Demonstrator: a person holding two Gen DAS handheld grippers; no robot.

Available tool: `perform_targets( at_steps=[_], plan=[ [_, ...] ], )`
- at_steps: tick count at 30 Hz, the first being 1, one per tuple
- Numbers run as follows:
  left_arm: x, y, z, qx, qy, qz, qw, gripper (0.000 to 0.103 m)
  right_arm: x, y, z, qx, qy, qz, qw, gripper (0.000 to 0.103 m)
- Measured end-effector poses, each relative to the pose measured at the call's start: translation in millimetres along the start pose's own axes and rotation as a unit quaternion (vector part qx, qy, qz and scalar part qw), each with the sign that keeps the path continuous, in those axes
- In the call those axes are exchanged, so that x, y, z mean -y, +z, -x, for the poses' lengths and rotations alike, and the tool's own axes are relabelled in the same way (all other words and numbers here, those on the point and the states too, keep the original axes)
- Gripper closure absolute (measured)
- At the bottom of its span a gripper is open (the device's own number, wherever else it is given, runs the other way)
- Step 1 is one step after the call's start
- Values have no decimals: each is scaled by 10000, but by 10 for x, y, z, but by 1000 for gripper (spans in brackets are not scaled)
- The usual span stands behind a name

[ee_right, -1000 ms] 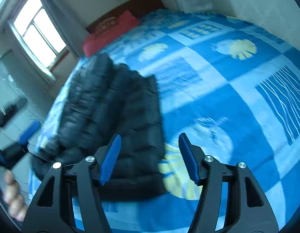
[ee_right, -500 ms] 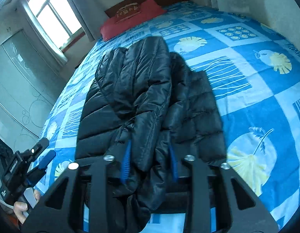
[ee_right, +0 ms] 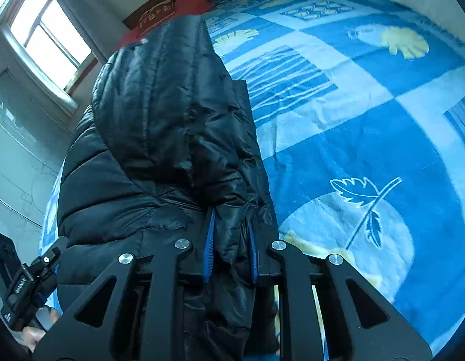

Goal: Fold large clothes

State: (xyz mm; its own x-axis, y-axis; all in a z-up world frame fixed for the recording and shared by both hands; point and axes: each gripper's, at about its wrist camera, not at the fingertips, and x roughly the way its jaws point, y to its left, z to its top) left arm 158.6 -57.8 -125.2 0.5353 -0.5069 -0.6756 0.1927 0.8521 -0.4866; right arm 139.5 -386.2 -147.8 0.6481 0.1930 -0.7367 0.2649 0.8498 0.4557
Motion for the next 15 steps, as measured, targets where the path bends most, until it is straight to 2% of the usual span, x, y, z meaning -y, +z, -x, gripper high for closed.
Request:
perform_targets(
  at_steps=[5, 6, 8, 9, 10, 14, 15],
  plan=[
    [-5, -15, 36, 68, 30, -70, 9999, 36, 6, -12, 77, 121, 160, -50, 9998, 84],
    [-17, -15, 60, 86, 10, -51, 9999, 36, -8, -15, 135, 148, 162, -45, 9997, 81],
    [-70, -13, 136, 114, -36, 71, 9999, 36, -50, -4, 262, 250, 42, 24, 9997, 71],
    [-82, -15, 161, 122, -43, 113, 9999, 36, -74, -7, 335, 328, -79, 63, 9994, 60],
    [-102, -6, 209, 133, -50, 172, 9998, 36, -112, -20, 455, 467, -161, 122, 9987, 55],
    [-94, 28, 424, 410, -102, 229, 9988, 36, -261, -52, 831, 878, -215, 267, 9956, 55],
    [-74, 41, 485, 493, -161, 236, 9984, 36, -325, -74, 916, 957, -148, 324, 9948, 59]
  ],
)
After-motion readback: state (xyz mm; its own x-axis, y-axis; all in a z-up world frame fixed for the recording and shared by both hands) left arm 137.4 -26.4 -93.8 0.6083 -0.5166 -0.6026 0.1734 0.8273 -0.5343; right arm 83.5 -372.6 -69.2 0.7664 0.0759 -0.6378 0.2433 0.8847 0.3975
